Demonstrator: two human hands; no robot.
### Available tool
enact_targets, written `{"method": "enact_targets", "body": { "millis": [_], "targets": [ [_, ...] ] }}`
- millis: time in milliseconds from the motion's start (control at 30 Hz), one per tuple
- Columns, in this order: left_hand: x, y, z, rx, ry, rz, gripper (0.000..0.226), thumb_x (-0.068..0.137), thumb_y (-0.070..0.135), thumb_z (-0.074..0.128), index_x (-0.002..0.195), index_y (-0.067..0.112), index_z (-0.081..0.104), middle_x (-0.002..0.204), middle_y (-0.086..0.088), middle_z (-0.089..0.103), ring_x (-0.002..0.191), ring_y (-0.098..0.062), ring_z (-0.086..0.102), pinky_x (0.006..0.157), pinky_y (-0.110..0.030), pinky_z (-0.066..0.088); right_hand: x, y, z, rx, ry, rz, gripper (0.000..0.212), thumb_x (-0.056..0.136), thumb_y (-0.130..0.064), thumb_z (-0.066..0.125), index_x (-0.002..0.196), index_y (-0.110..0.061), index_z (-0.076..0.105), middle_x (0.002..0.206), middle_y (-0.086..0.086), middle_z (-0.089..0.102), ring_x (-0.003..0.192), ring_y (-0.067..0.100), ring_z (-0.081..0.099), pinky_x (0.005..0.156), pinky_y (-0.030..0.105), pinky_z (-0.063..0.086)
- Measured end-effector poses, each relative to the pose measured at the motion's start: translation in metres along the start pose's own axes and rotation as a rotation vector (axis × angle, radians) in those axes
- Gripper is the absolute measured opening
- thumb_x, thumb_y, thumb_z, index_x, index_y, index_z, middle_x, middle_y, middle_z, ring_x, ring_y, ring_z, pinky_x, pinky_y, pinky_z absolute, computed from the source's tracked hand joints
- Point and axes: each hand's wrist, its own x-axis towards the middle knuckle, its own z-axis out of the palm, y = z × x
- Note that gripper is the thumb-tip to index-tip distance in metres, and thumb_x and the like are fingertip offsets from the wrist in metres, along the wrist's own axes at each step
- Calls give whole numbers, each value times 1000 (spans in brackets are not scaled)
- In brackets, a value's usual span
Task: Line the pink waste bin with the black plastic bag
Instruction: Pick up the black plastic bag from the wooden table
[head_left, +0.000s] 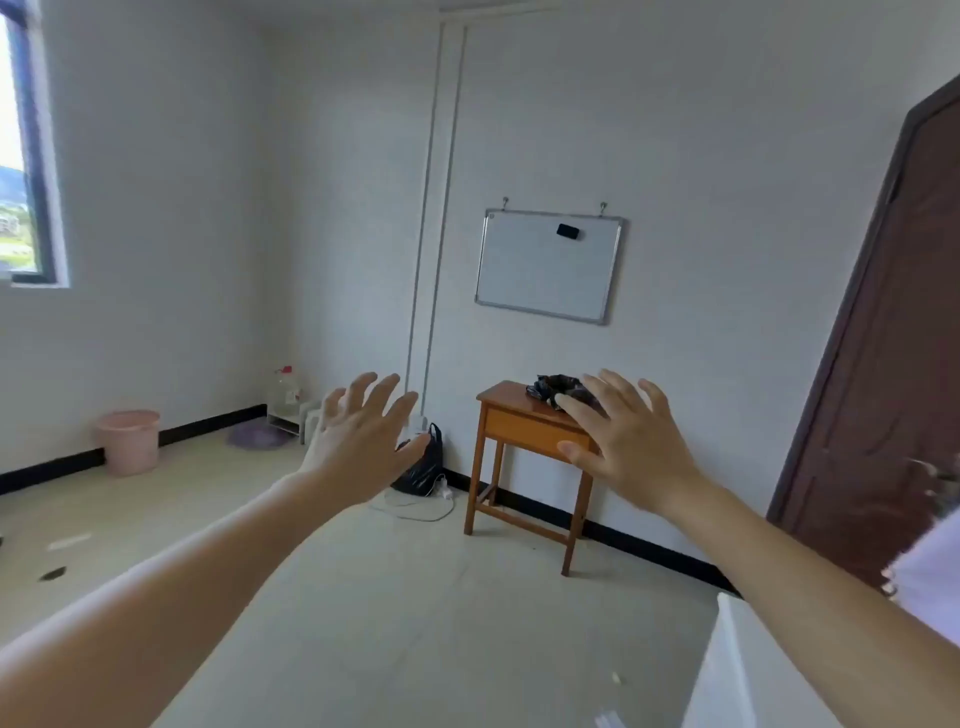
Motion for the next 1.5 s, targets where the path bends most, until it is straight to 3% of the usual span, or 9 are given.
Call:
{"method": "enact_targets", "body": {
  "millis": [233,567,767,867,1033,1133,1233,1367,1500],
  "targets": [
    [47,23,49,-40,-24,8,55,93,47,35,140,18,31,155,-6,21,143,-26,10,115,-48,14,-8,32,44,-53,19,38,56,84,-49,30,111,-14,64,114,19,66,108,36,62,85,57,47],
    [135,69,94,-82,-12,58,56,93,45,36,141,18,29,156,-5,21,144,-25,8,115,-49,14,23,93,110,48,16,136,54,81,-43,34,113,-12,63,115,20,65,111,38,59,87,55,46],
    [174,68,155,-33,-150,46,56,93,50,30,140,21,28,156,-3,18,144,-25,8,116,-47,14,38,108,191,14,-76,77,51,78,-43,35,108,-16,66,111,15,68,112,31,53,81,52,51],
    [207,56,176,-46,-159,27,56,93,50,29,140,20,28,156,-4,19,144,-25,8,116,-47,14,62,124,216,18,-118,135,50,77,-41,36,107,-15,67,109,16,69,104,34,64,78,51,53],
    [280,28,197,-57,-86,49,57,93,46,35,142,18,26,156,-6,19,144,-26,8,115,-48,15,113,153,255,-8,-140,121,44,77,-32,60,115,-12,62,118,21,64,112,38,58,86,57,47],
    [331,22,209,-85,-54,60,57,94,46,34,143,18,25,156,-6,19,144,-26,8,115,-47,15,143,169,271,-1,-90,166,44,80,-30,56,119,-11,60,123,23,60,116,40,55,89,57,45],
    [369,26,236,-119,-61,95,64,87,52,23,141,19,27,155,-5,20,144,-26,8,115,-47,15,163,181,298,12,-103,223,50,81,-37,38,117,-11,62,120,21,63,113,40,57,86,55,47],
    [403,36,286,-112,-141,185,55,93,48,32,141,21,26,156,-3,17,144,-26,7,115,-47,15,173,195,348,-62,-151,172,45,70,-30,56,110,-12,65,113,19,67,106,37,63,81,55,51],
    [453,47,320,-131,-131,206,53,94,43,36,141,22,26,156,-4,14,144,-25,6,115,-47,15,193,231,388,-103,-104,169,42,71,-31,53,106,-14,67,108,16,69,101,34,66,78,53,52]
  ]
}}
